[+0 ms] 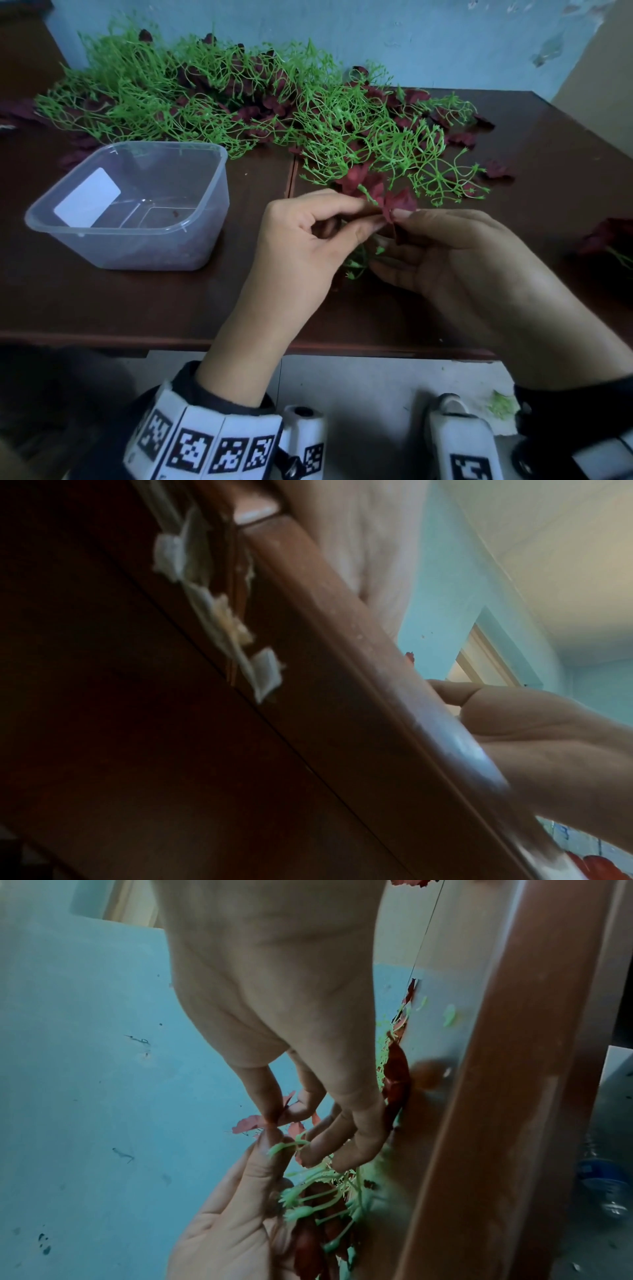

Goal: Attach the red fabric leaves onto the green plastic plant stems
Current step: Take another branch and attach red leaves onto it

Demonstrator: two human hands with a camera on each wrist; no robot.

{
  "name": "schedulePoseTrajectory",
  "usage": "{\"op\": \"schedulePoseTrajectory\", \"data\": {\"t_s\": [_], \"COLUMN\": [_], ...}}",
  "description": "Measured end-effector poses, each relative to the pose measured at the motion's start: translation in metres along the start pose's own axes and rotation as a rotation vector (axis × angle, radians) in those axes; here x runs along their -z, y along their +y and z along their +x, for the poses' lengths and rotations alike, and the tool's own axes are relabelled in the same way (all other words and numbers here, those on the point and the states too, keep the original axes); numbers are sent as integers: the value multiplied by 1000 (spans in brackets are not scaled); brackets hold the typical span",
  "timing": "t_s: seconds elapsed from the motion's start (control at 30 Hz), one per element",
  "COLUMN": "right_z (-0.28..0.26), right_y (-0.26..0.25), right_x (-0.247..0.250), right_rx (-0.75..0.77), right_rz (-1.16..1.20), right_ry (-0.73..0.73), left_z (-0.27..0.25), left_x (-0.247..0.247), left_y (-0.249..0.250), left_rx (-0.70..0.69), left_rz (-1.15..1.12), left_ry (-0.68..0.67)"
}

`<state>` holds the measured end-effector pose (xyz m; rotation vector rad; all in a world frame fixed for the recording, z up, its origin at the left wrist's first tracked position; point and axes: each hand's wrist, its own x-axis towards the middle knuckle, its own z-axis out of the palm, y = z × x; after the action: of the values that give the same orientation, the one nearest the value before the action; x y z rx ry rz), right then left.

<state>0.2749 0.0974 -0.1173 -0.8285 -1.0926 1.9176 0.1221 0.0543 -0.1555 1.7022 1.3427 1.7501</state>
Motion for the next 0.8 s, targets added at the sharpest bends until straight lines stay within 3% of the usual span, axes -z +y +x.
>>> {"op": "schedulePoseTrajectory", "data": {"t_s": [0.27,0.8], "right_z": [0,1], "right_y": [-1,-2], "right_x": [1,4], "right_rx": [-12,-41], "right_rz": [27,-17], "right_ry": [12,67], "left_z": [2,1], "left_x": [-1,-2], "left_y": [4,2], "left_rx": [-1,-22], "left_rz": [-6,-2], "left_ry": [-85,-82]}}
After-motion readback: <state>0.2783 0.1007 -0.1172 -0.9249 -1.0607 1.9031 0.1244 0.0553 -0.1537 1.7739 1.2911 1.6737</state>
